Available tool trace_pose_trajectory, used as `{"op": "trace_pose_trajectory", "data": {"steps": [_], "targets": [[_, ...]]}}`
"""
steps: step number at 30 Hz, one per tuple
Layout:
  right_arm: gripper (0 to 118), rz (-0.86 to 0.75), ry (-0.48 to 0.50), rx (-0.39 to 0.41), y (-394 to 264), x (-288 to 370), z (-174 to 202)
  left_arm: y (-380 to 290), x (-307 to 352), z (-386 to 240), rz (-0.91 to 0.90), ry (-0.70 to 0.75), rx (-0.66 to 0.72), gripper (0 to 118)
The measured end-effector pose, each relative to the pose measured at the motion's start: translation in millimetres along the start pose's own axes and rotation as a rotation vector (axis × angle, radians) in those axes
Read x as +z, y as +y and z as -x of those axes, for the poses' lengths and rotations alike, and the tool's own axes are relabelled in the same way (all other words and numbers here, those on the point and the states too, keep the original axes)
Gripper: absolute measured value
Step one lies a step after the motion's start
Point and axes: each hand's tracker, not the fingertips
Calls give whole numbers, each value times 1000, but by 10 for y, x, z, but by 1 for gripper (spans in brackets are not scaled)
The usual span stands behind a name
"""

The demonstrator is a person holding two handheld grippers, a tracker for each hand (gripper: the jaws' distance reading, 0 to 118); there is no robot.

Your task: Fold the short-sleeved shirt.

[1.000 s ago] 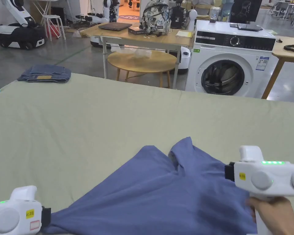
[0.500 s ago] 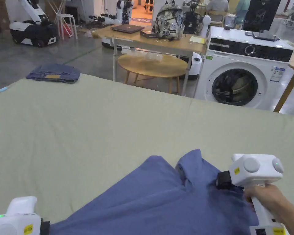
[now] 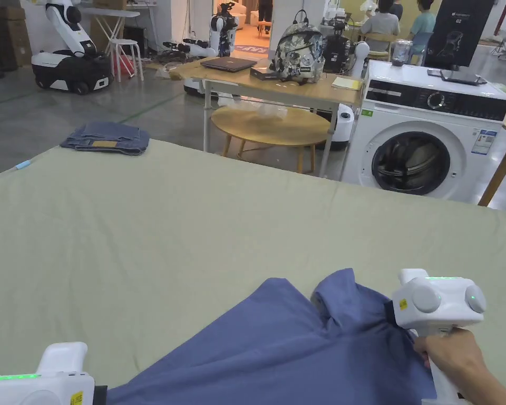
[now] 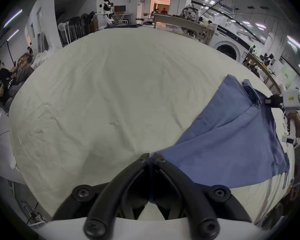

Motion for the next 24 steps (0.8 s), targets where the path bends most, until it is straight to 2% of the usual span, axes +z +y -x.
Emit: {"op": "trace_pose_trajectory", "data": {"steps": [6, 10, 15, 19, 24], "targets": [[2, -174, -44, 7, -8, 813, -147, 90, 224, -24, -87, -34, -42, 0], [2, -302, -112, 21, -14, 1491, -278, 343, 462, -111, -185, -61, -76, 0], [2, -446, -161, -28, 126, 2173, -592, 929, 917, -394, -336, -89, -121, 0], [2, -551, -209, -103, 217, 2764, -847, 1494, 1346, -667, -428, -140, -126, 0], [2, -666, -247, -195, 374, 3409, -1144, 2137, 2025, -1130, -539, -134, -186, 0]]}}
